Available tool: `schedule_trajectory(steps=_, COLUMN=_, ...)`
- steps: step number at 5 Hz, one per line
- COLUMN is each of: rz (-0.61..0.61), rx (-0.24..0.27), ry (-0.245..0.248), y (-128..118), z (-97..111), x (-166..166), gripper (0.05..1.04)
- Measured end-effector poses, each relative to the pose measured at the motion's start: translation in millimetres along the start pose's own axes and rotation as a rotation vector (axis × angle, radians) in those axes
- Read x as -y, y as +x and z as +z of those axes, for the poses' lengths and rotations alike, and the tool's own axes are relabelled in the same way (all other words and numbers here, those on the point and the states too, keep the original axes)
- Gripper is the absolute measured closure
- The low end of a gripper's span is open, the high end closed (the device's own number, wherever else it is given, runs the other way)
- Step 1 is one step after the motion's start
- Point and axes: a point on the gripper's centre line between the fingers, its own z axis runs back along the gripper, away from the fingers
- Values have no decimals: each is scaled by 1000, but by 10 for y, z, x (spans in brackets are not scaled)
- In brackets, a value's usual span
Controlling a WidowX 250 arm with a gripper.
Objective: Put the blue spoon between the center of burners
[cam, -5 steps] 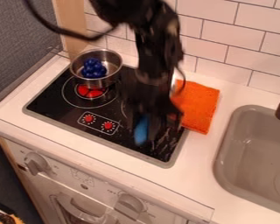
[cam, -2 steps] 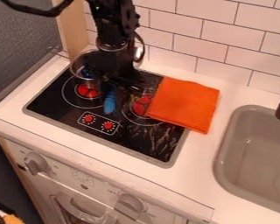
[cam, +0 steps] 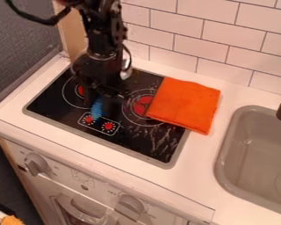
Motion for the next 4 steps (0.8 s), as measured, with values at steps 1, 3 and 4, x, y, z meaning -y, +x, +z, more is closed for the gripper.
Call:
schedule_trajectory(steps=1, rz=-48, rx=-9, ry=-35, y=-32, z=-95, x=-79, gripper=623)
schedule_trajectory(steps=3, rz=-130, rx=18, ry=-81, y=-8, z=-99, x=-24, gripper=623)
schedule_trajectory(steps=4, rz=-152, rx=26, ry=-89, y=-1, z=-103, x=39, gripper=623)
